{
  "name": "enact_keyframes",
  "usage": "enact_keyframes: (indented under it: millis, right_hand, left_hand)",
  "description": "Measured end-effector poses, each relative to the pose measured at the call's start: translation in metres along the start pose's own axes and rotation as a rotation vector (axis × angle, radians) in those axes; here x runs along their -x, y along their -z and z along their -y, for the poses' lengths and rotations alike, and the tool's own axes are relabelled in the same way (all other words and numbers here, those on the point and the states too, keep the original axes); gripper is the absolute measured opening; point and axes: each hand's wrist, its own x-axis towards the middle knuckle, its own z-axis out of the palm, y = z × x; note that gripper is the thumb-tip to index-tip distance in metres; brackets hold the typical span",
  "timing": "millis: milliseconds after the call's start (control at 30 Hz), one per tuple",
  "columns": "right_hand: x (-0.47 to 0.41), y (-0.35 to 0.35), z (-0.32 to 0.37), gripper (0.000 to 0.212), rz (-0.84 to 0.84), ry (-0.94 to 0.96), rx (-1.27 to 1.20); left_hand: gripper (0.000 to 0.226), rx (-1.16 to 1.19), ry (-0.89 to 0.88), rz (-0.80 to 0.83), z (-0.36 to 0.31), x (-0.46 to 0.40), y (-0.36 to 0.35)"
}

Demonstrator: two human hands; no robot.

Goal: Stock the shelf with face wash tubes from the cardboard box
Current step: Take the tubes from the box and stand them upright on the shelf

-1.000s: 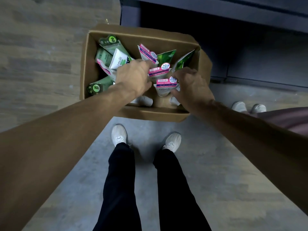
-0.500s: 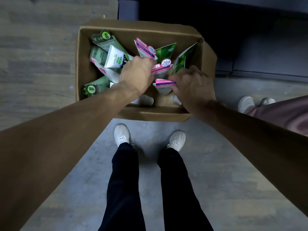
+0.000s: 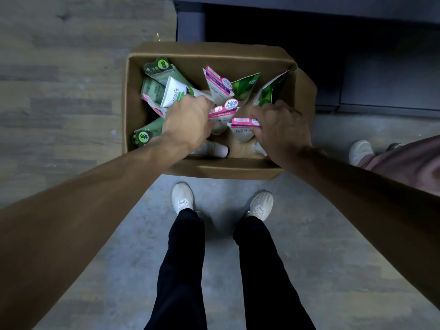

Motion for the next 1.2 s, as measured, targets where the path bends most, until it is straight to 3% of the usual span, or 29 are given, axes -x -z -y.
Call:
enact_keyframes:
  millis: [167,333,667,1200]
  right_hand:
    - [0.003,0.021,0.007,0.019,-0.014,0.006,0.038]
    - [0.002,0.067,0.021,0.025,0.04,-0.025,0.05]
    - [0.009,0.202,0.05,0.021,-0.033,-0.022,0.089]
    - [0.023,0.413,0.107,0.02,-0.147,-0.039,0.147]
  left_hand:
    - [0.02,0.007,0.025,-0.018,0.006,0.015,0.022]
    - [0.022,-0.025,0.071,-0.027,0.009,0.039,0.057]
    - [0.021,-0.049,0.071,-0.067,-0.002,0.115,0.188]
    - [0.02,-0.199,-0.176,-0.344,-0.006,0.173,0.379]
